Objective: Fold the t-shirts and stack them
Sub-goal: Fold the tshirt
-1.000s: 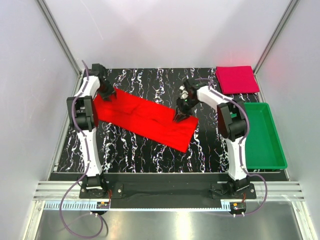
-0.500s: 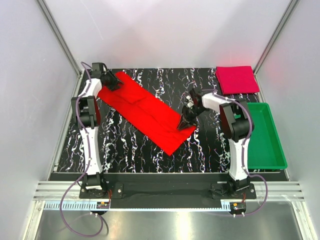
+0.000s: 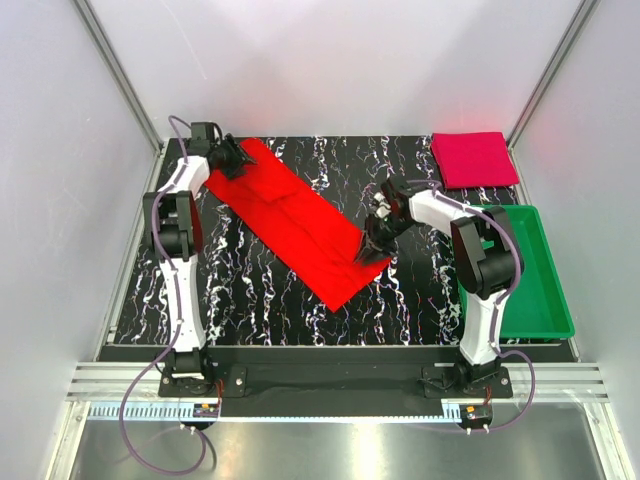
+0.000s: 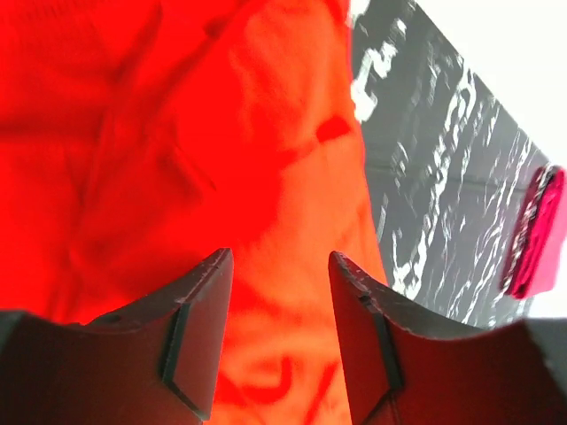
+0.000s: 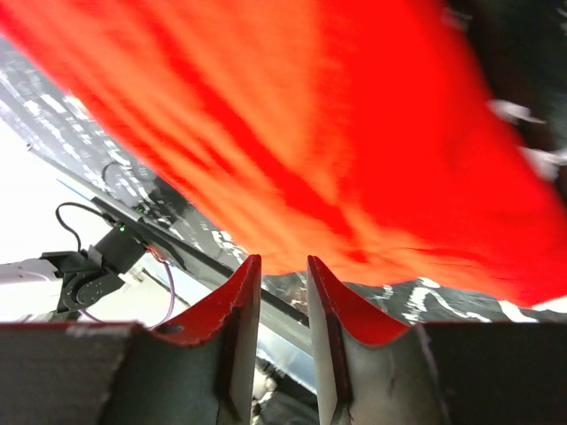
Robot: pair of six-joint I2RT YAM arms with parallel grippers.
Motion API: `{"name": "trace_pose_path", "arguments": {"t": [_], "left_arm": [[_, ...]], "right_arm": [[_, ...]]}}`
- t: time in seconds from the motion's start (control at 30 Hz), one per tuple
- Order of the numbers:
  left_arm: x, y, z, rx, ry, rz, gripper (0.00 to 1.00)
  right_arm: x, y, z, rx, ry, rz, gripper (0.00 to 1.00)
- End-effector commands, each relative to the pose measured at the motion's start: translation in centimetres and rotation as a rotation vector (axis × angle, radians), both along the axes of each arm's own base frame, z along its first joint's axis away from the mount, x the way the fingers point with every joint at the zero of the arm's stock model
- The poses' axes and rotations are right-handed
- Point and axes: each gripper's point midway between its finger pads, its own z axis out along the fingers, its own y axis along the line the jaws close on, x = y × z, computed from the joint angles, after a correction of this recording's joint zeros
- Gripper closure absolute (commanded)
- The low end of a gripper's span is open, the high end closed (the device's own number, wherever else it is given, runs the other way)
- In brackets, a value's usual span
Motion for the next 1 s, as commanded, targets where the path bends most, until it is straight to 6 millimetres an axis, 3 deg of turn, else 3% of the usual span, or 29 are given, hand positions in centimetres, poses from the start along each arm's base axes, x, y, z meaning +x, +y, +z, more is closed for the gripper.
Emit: {"name": "trace_pose_path", "arguments": {"t": [0.0,0.1,0.2,0.23,0.33,0.43,0.57,0.67,0.8,0.97], "left_arm": [[0.0,0.4,9.1,0.155,-0.192,0.015,0.47],[0.0,-0.5,9.0,0.127,-0.182,0.012,0.47],[-0.1,-1.5,6.7,0.074,-0.122,0.014,0.49],[-0.3,-3.3,5.1,0.062,-0.092,-0.003,0.49],[-0.6,-5.0,1.4,0.03,-0.021,0.0,0.49],[-0.6,-5.5,-1.6,-0.009,0.029,0.033,0.49],[-0.4,-5.4,-3.5,-0.011,0.066,0.044,0.49],[0.1,-6.0,-3.8,-0.028,0.082,0.019,0.48],[0.2,-7.8,-4.2,-0.075,0.085,-0.033,0.49],[-0.8,-13.4,-4.6,-0.176,0.083,-0.161,0.49]], "right_arm": [[1.0,2.0,3.4,0.057,-0.086,0.057,0.65],[1.1,3.1,2.1,0.068,-0.057,0.086,0.65],[1.9,3.7,1.1,0.055,-0.064,0.101,0.65],[2.2,3.7,0.8,0.045,-0.068,0.099,0.65],[2.9,3.7,-0.5,0.028,-0.065,0.1,0.65],[2.6,3.6,-2.0,0.0,-0.059,0.116,0.65],[0.1,3.4,-3.9,-0.074,-0.045,0.155,0.66],[-3.8,2.9,-4.9,-0.138,-0.022,0.157,0.66],[-7.4,3.8,-5.4,-0.169,-0.032,0.122,0.64],[-11.8,6.3,-5.5,-0.128,-0.024,0.132,0.63]]}}
